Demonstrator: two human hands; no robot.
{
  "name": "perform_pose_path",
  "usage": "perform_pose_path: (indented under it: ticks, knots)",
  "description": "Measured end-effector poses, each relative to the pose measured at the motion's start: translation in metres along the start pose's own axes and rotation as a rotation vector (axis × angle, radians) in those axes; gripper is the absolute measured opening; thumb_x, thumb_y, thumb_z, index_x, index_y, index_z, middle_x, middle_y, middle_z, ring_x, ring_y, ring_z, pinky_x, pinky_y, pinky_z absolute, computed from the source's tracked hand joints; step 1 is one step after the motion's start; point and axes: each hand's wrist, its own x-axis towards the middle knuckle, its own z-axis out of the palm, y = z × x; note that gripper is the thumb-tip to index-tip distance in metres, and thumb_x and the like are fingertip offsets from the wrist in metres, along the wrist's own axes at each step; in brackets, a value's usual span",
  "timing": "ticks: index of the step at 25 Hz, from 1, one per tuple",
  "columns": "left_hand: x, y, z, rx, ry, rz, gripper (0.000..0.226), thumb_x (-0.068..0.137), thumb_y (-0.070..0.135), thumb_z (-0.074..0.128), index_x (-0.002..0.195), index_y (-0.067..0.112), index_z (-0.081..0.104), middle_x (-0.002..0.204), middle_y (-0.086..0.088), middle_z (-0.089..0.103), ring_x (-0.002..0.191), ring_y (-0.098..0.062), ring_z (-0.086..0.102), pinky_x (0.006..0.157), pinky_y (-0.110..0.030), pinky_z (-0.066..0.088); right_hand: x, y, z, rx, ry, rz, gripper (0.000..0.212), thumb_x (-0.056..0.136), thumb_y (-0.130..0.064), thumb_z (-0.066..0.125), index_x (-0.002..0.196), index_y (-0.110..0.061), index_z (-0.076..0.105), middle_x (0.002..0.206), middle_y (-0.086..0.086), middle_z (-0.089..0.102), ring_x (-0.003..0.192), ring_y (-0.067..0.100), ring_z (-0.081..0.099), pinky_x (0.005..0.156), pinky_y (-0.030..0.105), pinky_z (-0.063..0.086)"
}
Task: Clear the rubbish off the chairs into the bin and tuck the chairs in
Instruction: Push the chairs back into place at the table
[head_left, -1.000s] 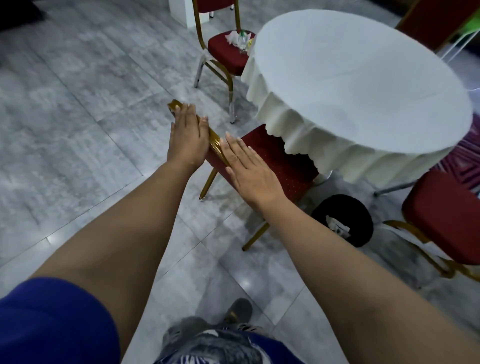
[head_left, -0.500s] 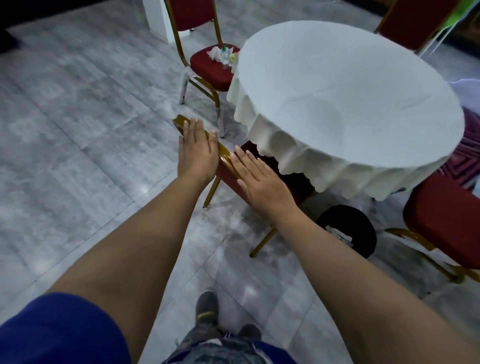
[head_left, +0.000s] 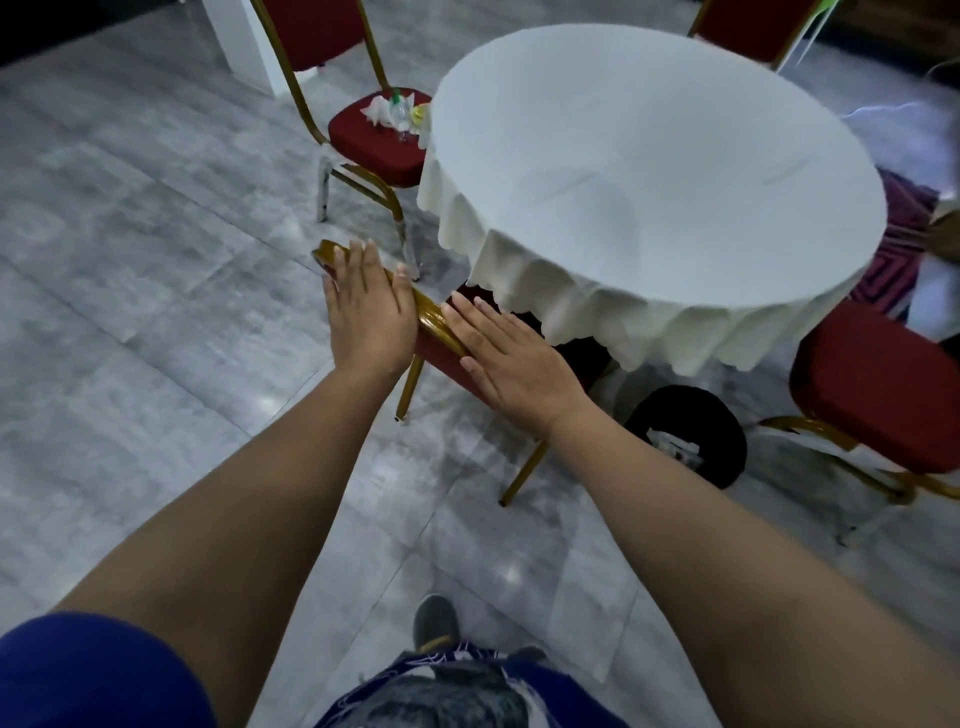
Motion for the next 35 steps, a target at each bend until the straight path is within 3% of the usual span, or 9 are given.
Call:
perform_pose_path:
  ticks: [4, 8, 10, 20, 28, 35]
  knots:
    - [-0.008, 0.012, -0.002, 0.187, 0.034, 0.066, 0.060, 0.103, 0.039, 0.015, 0.153, 0.006, 0.016, 0.162, -0.011, 0.012, 0.150, -0.022, 0.002, 0.121, -0.044, -0.005, -0.034, 0.013, -0.007, 0.073, -0.039, 0.124, 0.058, 0.103, -0.041, 0.017, 0.157, -0.021, 0.013, 0.165, -0.002, 0.013, 0.152, 0.013, 0.013, 0.123, 0.034, 0.013]
    - [-0.029, 0.055, 0.011, 0.258, 0.008, 0.313, 0.062, 0.103, 0.044, 0.015, 0.153, 0.007, 0.016, 0.162, -0.010, 0.013, 0.150, -0.022, 0.005, 0.118, -0.045, -0.010, -0.088, 0.047, -0.017, 0.107, -0.025, 0.400, 0.057, 0.104, -0.041, 0.028, 0.157, -0.020, 0.018, 0.164, -0.001, 0.017, 0.150, 0.015, 0.020, 0.122, 0.032, 0.013]
    - [-0.044, 0.090, 0.026, 0.229, -0.023, 0.422, 0.063, 0.103, 0.045, 0.018, 0.152, 0.006, 0.022, 0.160, -0.011, 0.020, 0.149, -0.023, 0.011, 0.119, -0.046, -0.004, -0.118, 0.067, -0.022, 0.113, -0.030, 0.512, 0.058, 0.104, -0.040, 0.033, 0.156, -0.018, 0.020, 0.164, 0.000, 0.018, 0.149, 0.017, 0.021, 0.120, 0.031, 0.013]
    - [-0.165, 0.306, 0.162, 0.163, -0.564, 0.748, 0.063, 0.102, 0.049, 0.018, 0.152, 0.010, 0.023, 0.159, -0.011, 0.021, 0.147, -0.026, 0.016, 0.119, -0.044, 0.012, -0.344, 0.204, -0.051, 0.166, 0.025, 1.046, 0.060, 0.103, -0.044, 0.034, 0.155, -0.017, 0.022, 0.163, 0.002, 0.021, 0.149, 0.020, 0.022, 0.119, 0.037, 0.017]
    - [-0.272, 0.483, 0.245, 0.117, -0.694, 0.989, 0.063, 0.103, 0.048, 0.019, 0.153, 0.009, 0.019, 0.159, -0.013, 0.020, 0.148, -0.027, 0.015, 0.120, -0.044, 0.010, -0.525, 0.298, -0.089, 0.148, 0.110, 1.408, 0.061, 0.102, -0.045, 0.035, 0.154, -0.015, 0.026, 0.162, 0.008, 0.024, 0.146, 0.028, 0.028, 0.117, 0.043, 0.025]
    - [-0.314, 0.604, 0.305, 0.061, -0.791, 1.080, 0.063, 0.103, 0.047, 0.019, 0.153, 0.010, 0.016, 0.161, -0.013, 0.014, 0.149, -0.026, 0.010, 0.121, -0.042, 0.005, -0.615, 0.383, -0.100, 0.124, 0.200, 1.565, 0.055, 0.104, -0.036, 0.032, 0.151, -0.008, 0.031, 0.160, 0.013, 0.026, 0.144, 0.032, 0.031, 0.116, 0.046, 0.029]
